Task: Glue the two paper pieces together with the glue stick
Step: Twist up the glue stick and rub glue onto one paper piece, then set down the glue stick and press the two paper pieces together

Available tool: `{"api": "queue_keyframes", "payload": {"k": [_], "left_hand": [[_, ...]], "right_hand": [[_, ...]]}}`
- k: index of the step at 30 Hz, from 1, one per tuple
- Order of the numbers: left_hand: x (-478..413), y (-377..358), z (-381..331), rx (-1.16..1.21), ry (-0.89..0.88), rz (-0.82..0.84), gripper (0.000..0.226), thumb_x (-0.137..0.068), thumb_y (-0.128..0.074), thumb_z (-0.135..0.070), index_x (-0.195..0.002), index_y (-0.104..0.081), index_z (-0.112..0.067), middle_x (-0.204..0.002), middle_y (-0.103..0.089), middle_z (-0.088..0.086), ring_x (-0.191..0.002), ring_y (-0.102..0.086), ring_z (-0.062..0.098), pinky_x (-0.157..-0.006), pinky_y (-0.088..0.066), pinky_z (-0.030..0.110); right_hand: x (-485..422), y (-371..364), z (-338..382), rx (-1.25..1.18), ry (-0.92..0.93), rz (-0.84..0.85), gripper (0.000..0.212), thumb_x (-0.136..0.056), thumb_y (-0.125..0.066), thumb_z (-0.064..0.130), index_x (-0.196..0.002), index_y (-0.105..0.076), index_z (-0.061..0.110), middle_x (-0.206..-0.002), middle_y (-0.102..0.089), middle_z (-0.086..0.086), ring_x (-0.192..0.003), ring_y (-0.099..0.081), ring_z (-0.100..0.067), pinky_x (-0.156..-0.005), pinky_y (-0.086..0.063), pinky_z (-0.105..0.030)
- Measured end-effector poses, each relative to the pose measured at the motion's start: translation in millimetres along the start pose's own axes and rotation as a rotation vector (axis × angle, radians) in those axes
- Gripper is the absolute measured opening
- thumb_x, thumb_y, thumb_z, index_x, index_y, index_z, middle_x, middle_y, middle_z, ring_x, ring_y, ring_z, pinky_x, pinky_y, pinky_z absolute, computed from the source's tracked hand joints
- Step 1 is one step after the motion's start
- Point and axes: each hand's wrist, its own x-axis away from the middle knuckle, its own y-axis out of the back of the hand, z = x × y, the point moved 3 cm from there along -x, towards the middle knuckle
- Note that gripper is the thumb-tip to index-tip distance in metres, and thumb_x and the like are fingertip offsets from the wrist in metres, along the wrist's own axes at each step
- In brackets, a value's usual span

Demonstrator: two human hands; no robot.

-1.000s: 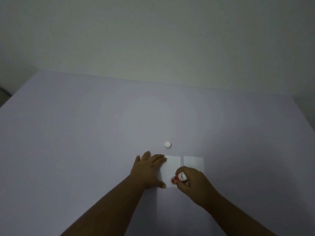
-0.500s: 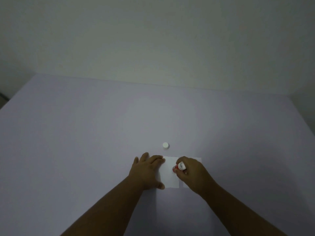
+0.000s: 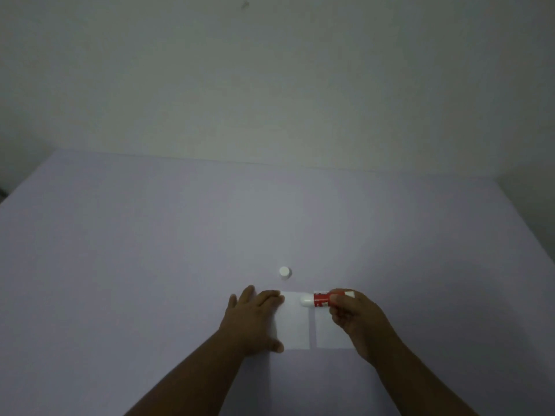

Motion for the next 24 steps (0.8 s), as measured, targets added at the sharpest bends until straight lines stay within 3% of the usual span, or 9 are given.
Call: {"api": "queue_keyframes", "payload": {"k": [2,4,8,10,13,17,21,24], "left_hand": [[-0.3,-0.3,1.6,0.001,-0.002,0.003,0.103,-0.058,-0.062,-0.068,-0.144,-0.015,-0.038,-0.155,-0.014,-0.019,-0.143,-0.005,0.032,-0.112,-0.012,0.059],[-0.6,-1.3,3.3,0.010,-0.003,0.010,0.103,-0.058,-0.061,-0.069,-0.144,-0.014,-0.039,-0.155,-0.013,-0.020,-0.143,-0.004,0.031,-0.113,-0.012,0.058],[-0.4,-3.6,5.3,0.020,0.004,0.009,0.103,-0.056,-0.059,-0.070,-0.144,-0.014,-0.041,-0.155,-0.011,-0.023,-0.144,-0.003,0.030,-0.114,-0.012,0.056],[-1.2,-5.4,6.1,0.017,0.007,0.001,0.103,-0.054,-0.058,-0.071,-0.144,-0.014,-0.042,-0.154,-0.011,-0.024,-0.144,-0.003,0.029,-0.113,-0.012,0.055],[-2.1,-8.2,8.3,0.025,0.016,-0.010,0.105,-0.051,-0.055,-0.073,-0.143,-0.014,-0.044,-0.153,-0.011,-0.027,-0.144,-0.003,0.028,-0.113,-0.010,0.054],[-2.4,-10.1,10.5,0.033,0.013,-0.024,0.106,-0.049,-0.052,-0.075,-0.143,-0.013,-0.044,-0.153,-0.011,-0.028,-0.144,-0.003,0.028,-0.114,-0.012,0.054],[-2.4,-11.0,11.3,0.027,0.005,-0.027,0.106,-0.049,-0.050,-0.076,-0.143,-0.013,-0.044,-0.153,-0.010,-0.028,-0.144,-0.003,0.027,-0.114,-0.012,0.054],[-1.9,-11.5,11.5,0.027,0.007,-0.032,0.106,-0.049,-0.049,-0.077,-0.143,-0.013,-0.044,-0.153,-0.010,-0.029,-0.144,-0.002,0.027,-0.115,-0.012,0.053]], "right_hand": [[-2.9,1.6,4.7,-0.282,-0.149,0.027,0.007,-0.085,-0.051,-0.001,-0.086,-0.058,-0.003,-0.076,-0.057,-0.017,-0.062,-0.053,-0.021,-0.048,-0.054,-0.020],[-5.4,3.1,8.2,-0.312,-0.209,0.099,0.016,-0.082,-0.055,0.007,-0.094,-0.059,-0.002,-0.077,-0.062,-0.014,-0.062,-0.057,-0.019,-0.049,-0.055,-0.023],[-18.0,1.3,14.7,-0.257,-0.110,0.200,0.031,-0.071,-0.061,0.018,-0.100,-0.064,0.007,-0.079,-0.070,-0.007,-0.061,-0.058,-0.012,-0.053,-0.051,-0.021],[-27.1,-0.8,20.0,-0.205,-0.012,0.212,0.028,-0.073,-0.061,0.016,-0.100,-0.065,0.010,-0.081,-0.070,-0.004,-0.065,-0.060,-0.011,-0.059,-0.051,-0.021],[-41.2,-5.0,26.2,-0.009,0.120,0.175,0.016,-0.083,-0.059,0.003,-0.092,-0.067,0.014,-0.086,-0.067,-0.007,-0.076,-0.060,-0.018,-0.070,-0.052,-0.029],[-60.5,-6.8,28.5,0.414,0.328,-0.012,0.018,-0.078,-0.069,0.009,-0.087,-0.061,0.021,-0.092,-0.069,-0.005,-0.087,-0.064,-0.019,-0.082,-0.051,-0.032],[-77.6,-6.9,18.5,0.714,0.441,-0.107,0.021,-0.073,-0.073,0.018,-0.087,-0.057,0.020,-0.084,-0.068,0.002,-0.075,-0.063,-0.002,-0.066,-0.046,-0.013],[-85.5,-5.8,10.3,0.815,0.477,-0.107,0.018,-0.075,-0.069,0.021,-0.086,-0.055,0.023,-0.084,-0.065,0.006,-0.078,-0.062,-0.008,-0.067,-0.046,-0.020]]}}
